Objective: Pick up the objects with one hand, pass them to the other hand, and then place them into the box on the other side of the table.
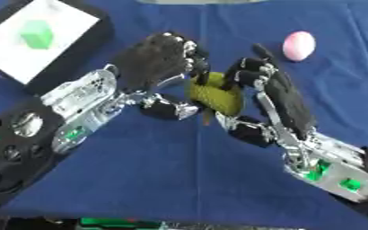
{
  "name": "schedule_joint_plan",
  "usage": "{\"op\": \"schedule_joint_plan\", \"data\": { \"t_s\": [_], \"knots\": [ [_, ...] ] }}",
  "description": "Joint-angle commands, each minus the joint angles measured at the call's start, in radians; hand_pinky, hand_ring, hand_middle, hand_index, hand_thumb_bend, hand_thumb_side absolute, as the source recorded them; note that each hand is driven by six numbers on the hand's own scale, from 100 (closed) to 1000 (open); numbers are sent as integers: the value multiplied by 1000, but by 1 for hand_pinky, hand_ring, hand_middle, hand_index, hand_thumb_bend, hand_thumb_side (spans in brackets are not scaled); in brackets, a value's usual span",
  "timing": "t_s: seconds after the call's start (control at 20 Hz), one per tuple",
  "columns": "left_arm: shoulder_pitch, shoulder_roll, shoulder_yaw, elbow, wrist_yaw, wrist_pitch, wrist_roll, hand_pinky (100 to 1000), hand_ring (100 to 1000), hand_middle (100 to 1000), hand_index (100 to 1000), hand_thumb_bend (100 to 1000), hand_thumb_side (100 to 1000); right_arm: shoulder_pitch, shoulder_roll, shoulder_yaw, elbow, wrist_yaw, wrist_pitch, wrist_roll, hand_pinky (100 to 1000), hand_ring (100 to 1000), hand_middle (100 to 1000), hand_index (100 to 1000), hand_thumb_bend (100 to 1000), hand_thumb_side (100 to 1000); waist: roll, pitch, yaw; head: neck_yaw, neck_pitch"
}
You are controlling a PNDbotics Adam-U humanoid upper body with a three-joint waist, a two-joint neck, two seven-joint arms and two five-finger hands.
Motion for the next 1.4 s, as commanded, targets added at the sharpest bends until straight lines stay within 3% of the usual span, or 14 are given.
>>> {"op": "schedule_joint_plan", "data": {
  "t_s": [0.05,0.55,0.6,0.7,1.05,1.4],
  "knots": [
    [-16,7,14,-9,1,6,16,549,432,391,457,440,232,-8,-14,-11,-16,10,-1,-12,1000,471,594,538,392,100,-2,-15,-2,-1,-13],
    [-19,9,16,-21,-5,20,38,524,408,382,446,512,247,-6,-13,-11,-16,12,3,-40,1000,493,630,579,453,100,-2,-14,-4,-2,-13],
    [-19,8,15,-21,-7,22,39,524,408,382,447,506,247,-6,-12,-10,-16,11,4,-42,1000,476,605,552,378,100,-2,-13,-4,-2,-13],
    [-19,7,14,-21,-8,22,39,526,412,385,452,501,245,-6,-12,-9,-16,9,7,-44,1000,446,562,503,327,100,-2,-12,-4,-2,-14],
    [-22,2,10,-32,-14,23,47,531,419,394,462,513,235,-11,-9,-6,-16,11,18,-76,1000,413,528,473,301,100,-2,-9,-3,6,-33],
    [-23,3,4,-44,-30,35,50,525,418,391,459,536,251,-11,-11,-5,-16,10,14,-82,1000,410,526,470,303,100,-2,-10,-1,6,-26]
  ]
}}
